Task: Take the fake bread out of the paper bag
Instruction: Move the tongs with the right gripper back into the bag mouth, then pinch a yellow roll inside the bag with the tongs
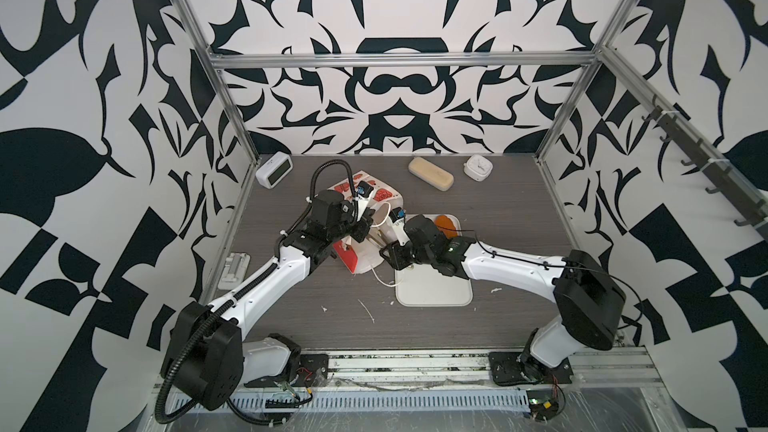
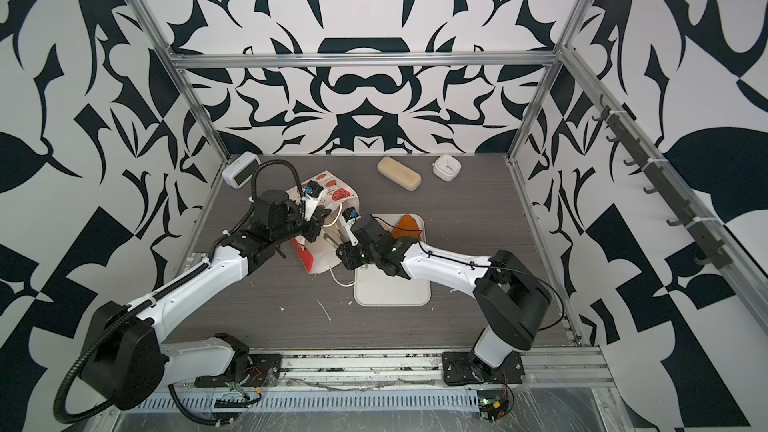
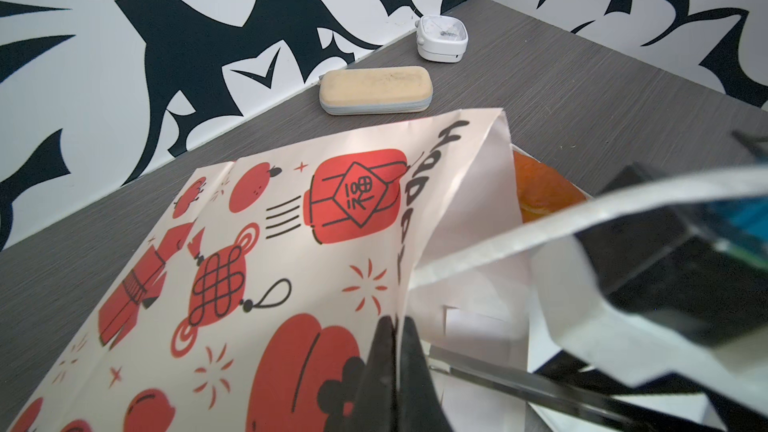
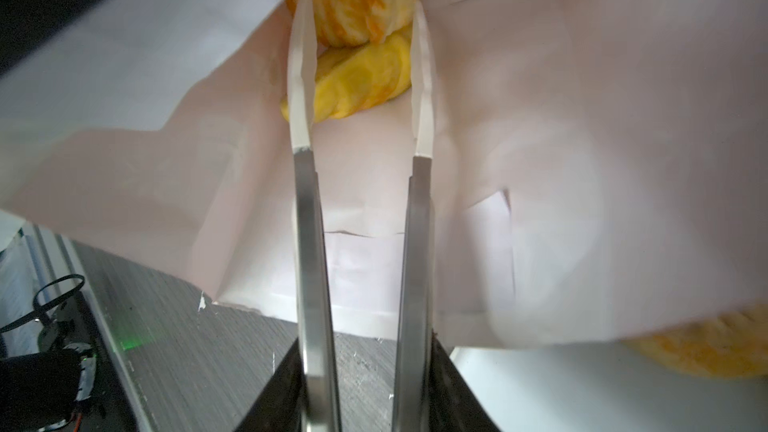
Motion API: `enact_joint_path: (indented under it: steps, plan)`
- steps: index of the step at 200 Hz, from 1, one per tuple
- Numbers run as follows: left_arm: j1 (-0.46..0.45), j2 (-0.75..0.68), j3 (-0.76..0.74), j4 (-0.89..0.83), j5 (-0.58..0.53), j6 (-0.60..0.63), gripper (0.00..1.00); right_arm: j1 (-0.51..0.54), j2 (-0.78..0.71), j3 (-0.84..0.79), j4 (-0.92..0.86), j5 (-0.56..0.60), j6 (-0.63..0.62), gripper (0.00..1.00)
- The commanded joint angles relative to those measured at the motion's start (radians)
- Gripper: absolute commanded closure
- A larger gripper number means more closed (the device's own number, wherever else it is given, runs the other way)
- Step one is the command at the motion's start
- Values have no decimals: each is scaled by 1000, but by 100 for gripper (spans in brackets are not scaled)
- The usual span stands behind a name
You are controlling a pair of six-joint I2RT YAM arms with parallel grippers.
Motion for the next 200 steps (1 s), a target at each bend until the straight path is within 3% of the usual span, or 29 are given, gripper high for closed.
enact_joint_path:
  steps: [1,100,200]
  plan:
    - [4,3,17,11,29,-2,100,4,17,53,48,29,-43,56]
    - [4,38,18,13,41,-5,100,4,61,60,177,38,-60,57]
    - [4,35,19,13,15,-9,100,4,31,31,175,61,-65,76]
